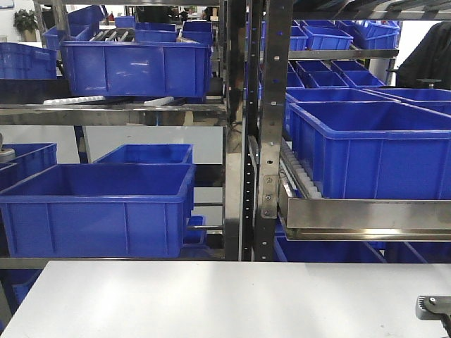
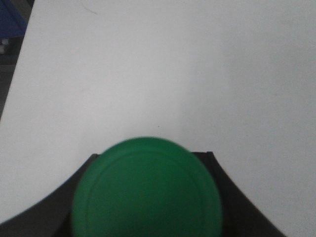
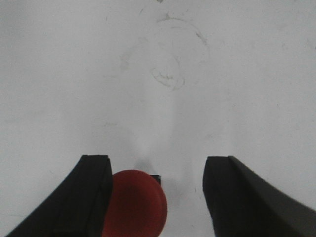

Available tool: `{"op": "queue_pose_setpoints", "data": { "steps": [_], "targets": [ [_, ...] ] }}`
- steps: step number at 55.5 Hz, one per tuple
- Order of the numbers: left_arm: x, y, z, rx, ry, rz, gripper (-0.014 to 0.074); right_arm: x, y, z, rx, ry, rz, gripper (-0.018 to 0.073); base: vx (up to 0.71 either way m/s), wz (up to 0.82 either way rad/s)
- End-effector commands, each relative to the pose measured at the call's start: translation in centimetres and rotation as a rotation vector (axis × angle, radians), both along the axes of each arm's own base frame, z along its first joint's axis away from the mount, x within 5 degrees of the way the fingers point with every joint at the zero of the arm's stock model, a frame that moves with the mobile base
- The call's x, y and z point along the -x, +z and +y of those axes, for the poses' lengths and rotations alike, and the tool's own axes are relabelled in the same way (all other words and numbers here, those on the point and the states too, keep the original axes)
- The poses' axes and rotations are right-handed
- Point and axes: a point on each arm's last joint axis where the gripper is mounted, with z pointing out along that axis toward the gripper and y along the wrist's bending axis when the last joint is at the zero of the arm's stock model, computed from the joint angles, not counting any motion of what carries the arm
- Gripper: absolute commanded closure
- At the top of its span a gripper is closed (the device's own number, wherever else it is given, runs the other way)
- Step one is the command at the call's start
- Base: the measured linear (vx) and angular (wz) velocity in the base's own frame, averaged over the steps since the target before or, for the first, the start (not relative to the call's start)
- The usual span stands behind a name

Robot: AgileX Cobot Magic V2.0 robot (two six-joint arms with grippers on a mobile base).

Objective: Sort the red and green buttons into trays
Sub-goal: 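Close the left gripper on the green button, right on the red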

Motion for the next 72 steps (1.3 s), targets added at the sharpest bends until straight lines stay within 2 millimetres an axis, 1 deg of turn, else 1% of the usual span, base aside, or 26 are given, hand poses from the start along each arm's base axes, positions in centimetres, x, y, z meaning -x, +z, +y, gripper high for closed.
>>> {"op": "queue_pose_setpoints", "data": {
  "steps": [1,20,35,40,52,57,65,72],
  "targets": [
    [-1.0,1.4,0.1,-0.001,0.013,-0.117,0.0596,-0.1,0.4,-0.1,-0.002,0.004,0.002,0.0078,0.0,0.0],
    [-1.0,1.4,0.1,-0.009,0.006,-0.117,0.0595,0.1,0.5,-0.1,-0.002,0.013,0.012,0.0078,0.0,0.0],
    [-1.0,1.4,0.1,-0.009,0.006,-0.117,0.0595,0.3,1.8,0.0,-0.004,0.006,-0.039,0.0076,0.0,0.0],
    [-1.0,1.4,0.1,-0.009,0.006,-0.117,0.0595,0.6,2.0,0.0,-0.006,0.007,-0.029,0.0062,0.0,0.0],
    [-1.0,1.4,0.1,-0.009,0.005,-0.117,0.0595,1.1,1.8,0.2,-0.05,-0.023,0.027,0.0003,0.0,0.0],
    [-1.0,1.4,0.1,-0.009,0.005,-0.117,0.0594,0.9,1.9,0.2,-0.049,-0.026,0.004,-0.0011,0.0,0.0],
    [-1.0,1.4,0.1,-0.009,0.004,-0.118,0.0594,0.4,2.2,0.1,-0.03,-0.02,-0.061,-0.0012,0.0,0.0],
    [-1.0,1.4,0.1,-0.009,0.004,-0.118,0.0594,0.3,2.3,0.0,-0.025,-0.017,-0.077,-0.0012,0.0,0.0]
  ]
}}
